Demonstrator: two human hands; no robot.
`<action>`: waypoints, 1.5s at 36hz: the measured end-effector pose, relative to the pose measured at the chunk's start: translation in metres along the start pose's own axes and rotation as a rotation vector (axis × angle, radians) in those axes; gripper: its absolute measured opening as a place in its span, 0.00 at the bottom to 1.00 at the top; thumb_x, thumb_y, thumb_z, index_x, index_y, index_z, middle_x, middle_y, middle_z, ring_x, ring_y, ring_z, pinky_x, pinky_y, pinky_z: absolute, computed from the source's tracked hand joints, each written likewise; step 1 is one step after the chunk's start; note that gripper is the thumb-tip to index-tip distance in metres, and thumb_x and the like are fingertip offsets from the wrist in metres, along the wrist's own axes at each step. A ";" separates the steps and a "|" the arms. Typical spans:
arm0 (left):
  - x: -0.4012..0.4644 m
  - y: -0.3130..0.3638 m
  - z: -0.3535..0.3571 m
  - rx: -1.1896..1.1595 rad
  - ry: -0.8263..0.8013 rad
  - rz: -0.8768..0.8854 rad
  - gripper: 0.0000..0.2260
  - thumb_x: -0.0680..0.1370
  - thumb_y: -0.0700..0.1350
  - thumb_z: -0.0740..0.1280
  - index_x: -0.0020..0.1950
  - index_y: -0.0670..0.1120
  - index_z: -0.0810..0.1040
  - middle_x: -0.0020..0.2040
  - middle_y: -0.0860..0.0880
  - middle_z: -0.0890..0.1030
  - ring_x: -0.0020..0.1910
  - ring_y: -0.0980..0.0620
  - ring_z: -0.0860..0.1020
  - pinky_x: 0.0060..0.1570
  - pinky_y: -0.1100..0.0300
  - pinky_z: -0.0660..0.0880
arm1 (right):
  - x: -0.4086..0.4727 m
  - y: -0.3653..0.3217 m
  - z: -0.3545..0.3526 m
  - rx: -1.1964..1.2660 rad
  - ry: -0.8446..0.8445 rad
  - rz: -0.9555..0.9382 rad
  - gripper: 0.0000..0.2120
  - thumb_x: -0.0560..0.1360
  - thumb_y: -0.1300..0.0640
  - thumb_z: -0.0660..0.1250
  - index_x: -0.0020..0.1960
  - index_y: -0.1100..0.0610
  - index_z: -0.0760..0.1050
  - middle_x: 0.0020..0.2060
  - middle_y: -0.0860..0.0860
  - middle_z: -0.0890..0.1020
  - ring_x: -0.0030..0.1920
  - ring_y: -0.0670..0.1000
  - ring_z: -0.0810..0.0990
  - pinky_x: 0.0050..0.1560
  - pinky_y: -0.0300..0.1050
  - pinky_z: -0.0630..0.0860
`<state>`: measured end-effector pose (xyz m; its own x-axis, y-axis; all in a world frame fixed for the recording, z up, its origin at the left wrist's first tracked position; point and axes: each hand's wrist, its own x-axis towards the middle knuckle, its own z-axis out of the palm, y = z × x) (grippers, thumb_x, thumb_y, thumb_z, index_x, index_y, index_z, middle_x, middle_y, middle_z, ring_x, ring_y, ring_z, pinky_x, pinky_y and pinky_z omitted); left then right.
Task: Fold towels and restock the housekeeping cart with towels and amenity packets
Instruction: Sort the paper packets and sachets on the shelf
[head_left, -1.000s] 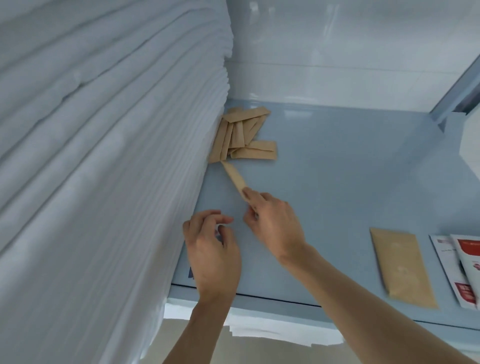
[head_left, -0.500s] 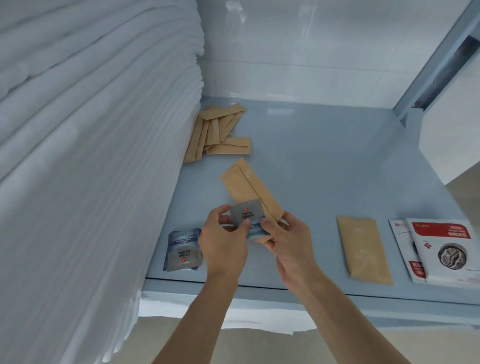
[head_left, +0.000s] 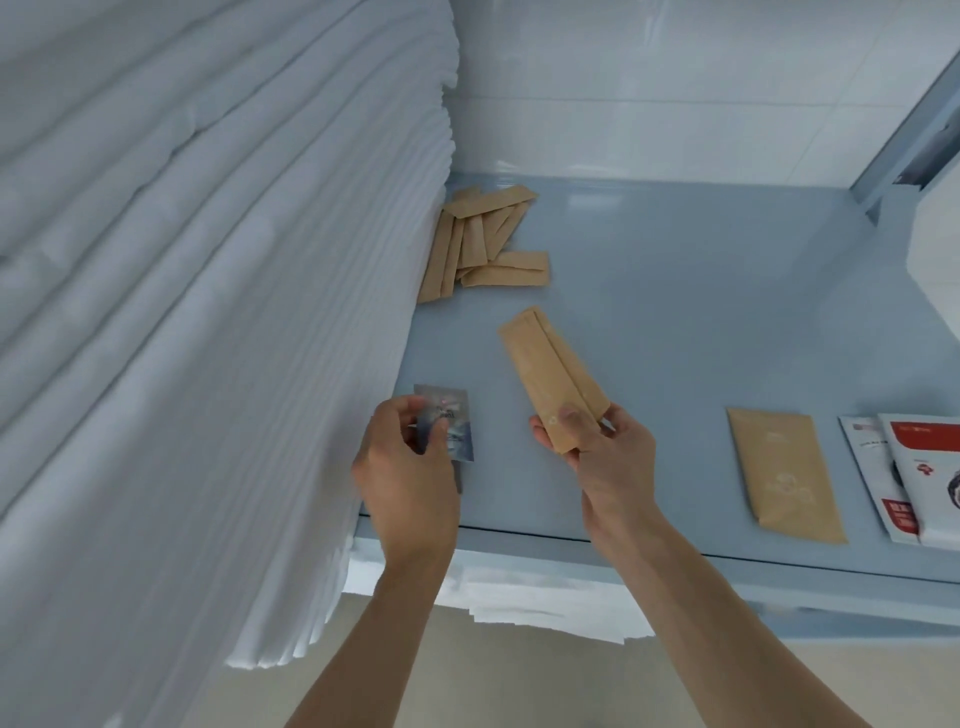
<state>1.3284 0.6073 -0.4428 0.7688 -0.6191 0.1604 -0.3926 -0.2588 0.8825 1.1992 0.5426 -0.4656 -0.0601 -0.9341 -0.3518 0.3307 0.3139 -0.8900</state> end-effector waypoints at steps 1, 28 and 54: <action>0.000 -0.004 -0.004 0.059 0.007 0.052 0.07 0.75 0.36 0.73 0.51 0.44 0.80 0.44 0.50 0.81 0.37 0.58 0.76 0.39 0.79 0.68 | -0.002 0.002 0.003 -0.002 -0.005 0.001 0.05 0.77 0.67 0.66 0.52 0.64 0.78 0.44 0.55 0.86 0.41 0.57 0.87 0.50 0.49 0.83; -0.013 0.028 0.037 -0.209 -0.375 -0.327 0.06 0.74 0.46 0.75 0.44 0.46 0.79 0.39 0.50 0.83 0.40 0.52 0.82 0.38 0.57 0.80 | -0.039 0.007 -0.014 -0.196 -0.171 -0.049 0.11 0.72 0.58 0.76 0.51 0.62 0.79 0.39 0.54 0.86 0.39 0.52 0.85 0.39 0.42 0.81; -0.049 0.030 0.042 -1.406 -1.226 -0.928 0.39 0.74 0.76 0.57 0.60 0.41 0.79 0.34 0.50 0.60 0.26 0.55 0.57 0.24 0.63 0.58 | -0.054 -0.017 -0.082 0.277 -0.056 0.225 0.17 0.82 0.56 0.55 0.35 0.55 0.67 0.23 0.49 0.62 0.23 0.48 0.61 0.23 0.39 0.60</action>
<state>1.2573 0.5986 -0.4427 -0.4203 -0.8816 -0.2146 0.8430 -0.4669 0.2671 1.1200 0.6012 -0.4553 0.0923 -0.8573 -0.5064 0.5727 0.4618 -0.6774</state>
